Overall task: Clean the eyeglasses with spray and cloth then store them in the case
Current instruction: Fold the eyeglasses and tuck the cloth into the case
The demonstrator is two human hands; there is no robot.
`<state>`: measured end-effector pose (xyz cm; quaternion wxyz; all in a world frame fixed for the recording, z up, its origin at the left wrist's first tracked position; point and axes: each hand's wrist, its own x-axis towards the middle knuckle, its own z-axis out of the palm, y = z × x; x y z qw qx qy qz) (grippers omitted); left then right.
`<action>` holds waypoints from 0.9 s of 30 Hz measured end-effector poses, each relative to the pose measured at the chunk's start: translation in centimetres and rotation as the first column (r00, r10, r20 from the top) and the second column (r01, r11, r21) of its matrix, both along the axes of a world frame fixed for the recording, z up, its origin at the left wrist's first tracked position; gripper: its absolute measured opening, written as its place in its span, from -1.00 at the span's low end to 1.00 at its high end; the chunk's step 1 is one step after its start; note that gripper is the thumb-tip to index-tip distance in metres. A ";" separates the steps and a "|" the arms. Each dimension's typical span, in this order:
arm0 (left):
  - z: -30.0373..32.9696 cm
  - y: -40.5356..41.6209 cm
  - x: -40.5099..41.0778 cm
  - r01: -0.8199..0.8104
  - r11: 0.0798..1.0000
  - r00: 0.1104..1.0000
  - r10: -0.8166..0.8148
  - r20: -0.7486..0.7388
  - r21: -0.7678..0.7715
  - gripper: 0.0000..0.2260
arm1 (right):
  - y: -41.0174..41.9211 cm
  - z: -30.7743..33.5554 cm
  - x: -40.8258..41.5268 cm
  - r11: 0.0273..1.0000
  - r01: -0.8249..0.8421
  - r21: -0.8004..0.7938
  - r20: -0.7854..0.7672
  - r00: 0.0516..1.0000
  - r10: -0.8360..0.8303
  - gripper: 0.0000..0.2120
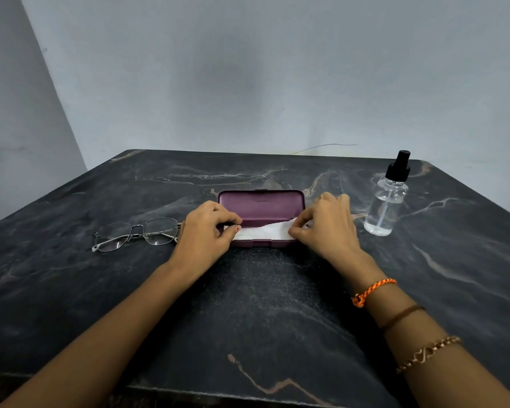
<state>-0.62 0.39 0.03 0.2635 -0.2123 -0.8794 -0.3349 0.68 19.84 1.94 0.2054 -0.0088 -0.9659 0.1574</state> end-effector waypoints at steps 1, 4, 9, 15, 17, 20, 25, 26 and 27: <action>0.0 0.0 0.0 0.005 1.000 1.000 -0.005 -0.005 -0.015 -0.88 | 0.0 0.1 0.2 0.998 -0.020 0.059 -0.004 1.000 0.020 -0.83; -0.1 0.0 0.1 0.012 0.999 1.000 -0.013 -0.021 -0.029 -0.87 | 0.0 0.5 0.6 0.980 -0.076 0.186 -0.007 0.997 0.078 -0.78; 0.1 0.1 0.5 0.062 0.996 0.996 -0.066 -0.052 -0.069 -0.95 | 0.1 0.6 0.6 0.959 -0.181 0.220 0.041 0.984 0.176 -0.77; 0.3 0.5 0.8 0.015 0.979 0.999 -0.022 -0.032 -0.202 -0.85 | 0.2 1.1 1.0 0.948 -0.210 0.237 0.108 0.976 0.190 -0.75; 0.3 0.5 0.8 -0.016 0.967 1.000 0.013 -0.014 -0.253 -0.78 | 0.1 1.2 1.2 0.944 -0.178 0.278 0.090 0.983 0.159 -0.72; 0.2 0.6 1.0 -0.036 0.942 0.999 0.031 -0.020 -0.334 -0.69 | 0.2 1.3 1.3 0.939 -0.165 0.301 0.067 0.986 0.152 -0.72; -0.1 0.4 1.5 -0.028 0.921 0.956 -0.089 -0.279 -0.388 -0.61 | -0.1 1.3 1.0 0.908 -0.265 0.325 0.067 0.964 0.258 -0.78; -0.2 0.5 1.5 -0.017 0.915 0.950 -0.111 -0.293 -0.404 -0.63 | -0.2 1.3 1.0 0.913 -0.282 0.296 0.075 0.959 0.272 -0.78; -0.2 0.6 1.5 0.006 0.909 0.945 -0.142 -0.295 -0.418 -0.66 | -0.3 1.2 1.0 0.922 -0.291 0.257 0.089 0.957 0.277 -0.78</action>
